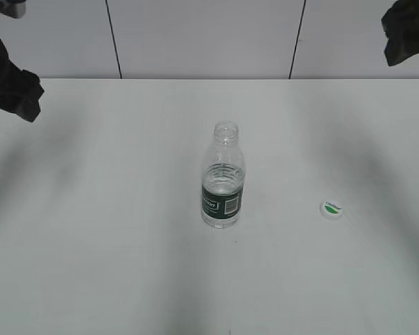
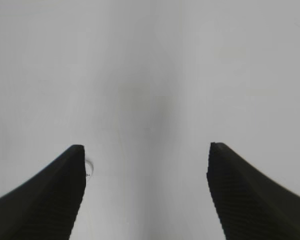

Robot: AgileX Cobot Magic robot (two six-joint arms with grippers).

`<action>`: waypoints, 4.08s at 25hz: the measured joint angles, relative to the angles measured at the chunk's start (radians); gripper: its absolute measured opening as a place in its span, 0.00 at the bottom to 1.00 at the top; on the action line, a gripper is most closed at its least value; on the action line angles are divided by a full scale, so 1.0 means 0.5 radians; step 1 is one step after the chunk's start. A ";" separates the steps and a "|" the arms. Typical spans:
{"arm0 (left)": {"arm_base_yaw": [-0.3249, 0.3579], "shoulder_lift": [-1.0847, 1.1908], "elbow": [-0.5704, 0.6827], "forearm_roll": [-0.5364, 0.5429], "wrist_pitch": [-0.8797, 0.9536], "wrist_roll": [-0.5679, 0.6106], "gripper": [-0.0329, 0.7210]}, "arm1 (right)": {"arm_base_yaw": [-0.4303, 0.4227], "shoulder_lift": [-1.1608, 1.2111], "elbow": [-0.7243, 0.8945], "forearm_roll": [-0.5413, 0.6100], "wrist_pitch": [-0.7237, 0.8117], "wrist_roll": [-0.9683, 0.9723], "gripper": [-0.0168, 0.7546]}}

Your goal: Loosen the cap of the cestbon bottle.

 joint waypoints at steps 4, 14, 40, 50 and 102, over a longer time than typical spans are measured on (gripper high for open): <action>0.000 -0.006 -0.090 -0.037 0.203 0.032 0.77 | -0.187 0.000 -0.006 0.130 0.175 -0.030 0.78; 0.004 -0.066 -0.095 -0.083 0.494 0.042 0.77 | -0.483 -0.024 -0.003 0.286 0.478 -0.263 0.78; 0.010 -1.035 0.739 -0.430 0.505 0.042 0.77 | -0.485 -1.533 1.149 0.480 0.390 -0.385 0.78; 0.010 -1.523 1.250 -0.558 0.400 0.042 0.77 | -0.485 -2.036 1.434 0.485 0.386 -0.385 0.78; 0.010 -3.271 1.462 -0.642 0.355 0.042 0.69 | -0.485 -3.037 1.690 0.465 0.264 -0.317 0.78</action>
